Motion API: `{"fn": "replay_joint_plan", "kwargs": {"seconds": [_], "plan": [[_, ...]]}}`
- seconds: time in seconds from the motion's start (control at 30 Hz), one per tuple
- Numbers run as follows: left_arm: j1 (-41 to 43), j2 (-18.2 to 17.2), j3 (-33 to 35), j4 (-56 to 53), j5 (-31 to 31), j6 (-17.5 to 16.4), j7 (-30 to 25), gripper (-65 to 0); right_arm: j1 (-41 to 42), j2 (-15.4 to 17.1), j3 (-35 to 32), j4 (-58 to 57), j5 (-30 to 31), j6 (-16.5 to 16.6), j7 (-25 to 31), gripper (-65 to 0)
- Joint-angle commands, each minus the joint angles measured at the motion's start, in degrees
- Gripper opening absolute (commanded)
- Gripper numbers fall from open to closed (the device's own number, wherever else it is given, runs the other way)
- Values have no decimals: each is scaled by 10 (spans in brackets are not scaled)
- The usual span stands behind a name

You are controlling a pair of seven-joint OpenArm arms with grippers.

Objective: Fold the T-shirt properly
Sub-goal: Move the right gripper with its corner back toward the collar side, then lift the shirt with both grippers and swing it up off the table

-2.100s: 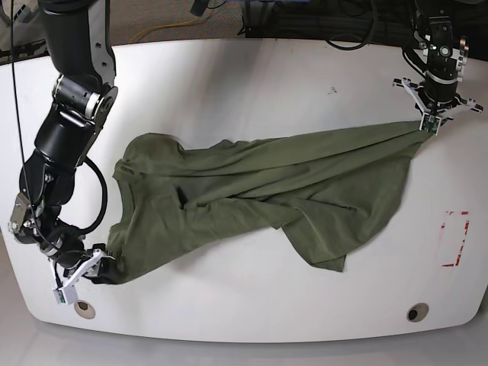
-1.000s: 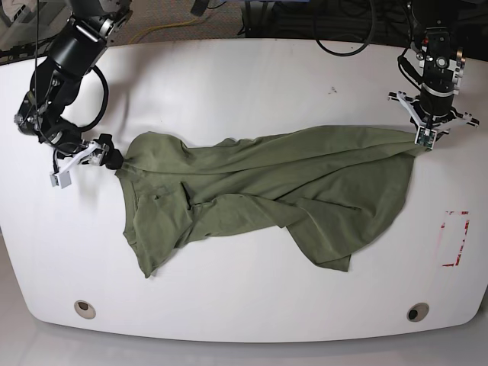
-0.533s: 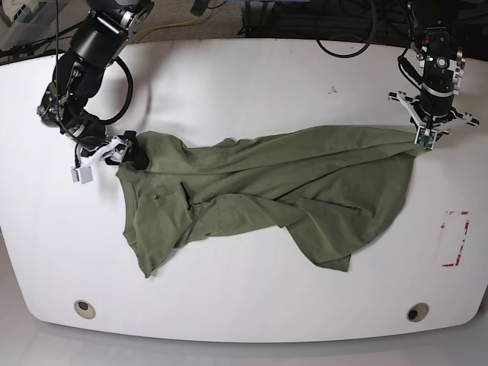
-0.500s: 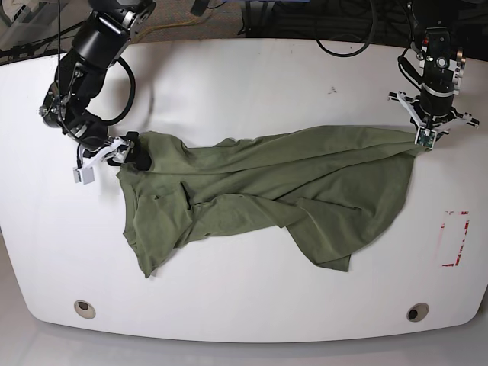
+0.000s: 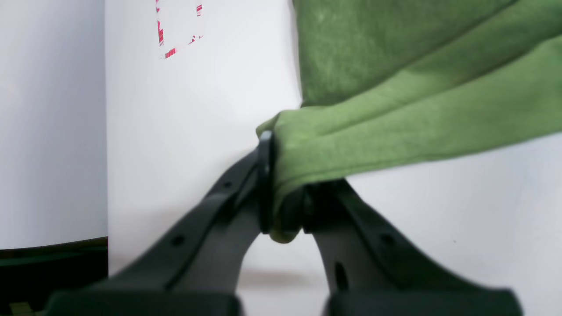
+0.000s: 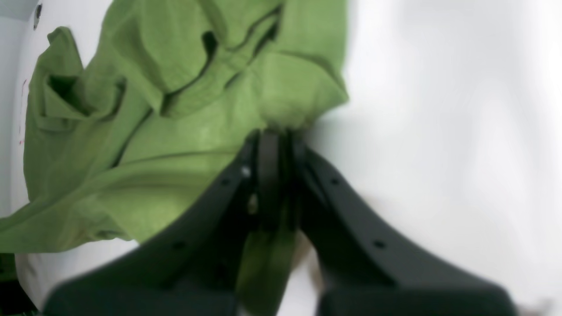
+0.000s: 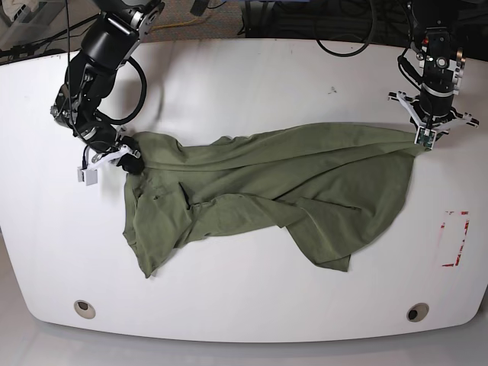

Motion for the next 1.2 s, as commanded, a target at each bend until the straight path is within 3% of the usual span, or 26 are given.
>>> {"fn": "replay_joint_plan", "kwargs": {"seconds": [0.0,0.17,0.57,0.83,1.17], "plan": [[-2,-6,-2,10,-1,8,-9,-650,8,9,1,13,15,4,11,-650],[-3,-6,-2,10,-1,8,-9,-650,-3,16,5,16,16,4,-14,-650],[-7,-4,-2,12,-4,8,-10,-650,-61,18,2,150,17,8,-54,-650],[-127,62,27,37,-16,8,-3,-650,-43,23,-9,255,16,9,-54,-650],[-286,68,83,45,-16,10,83,-650,101,106,-87,256,13,9,-54,-650]]}}
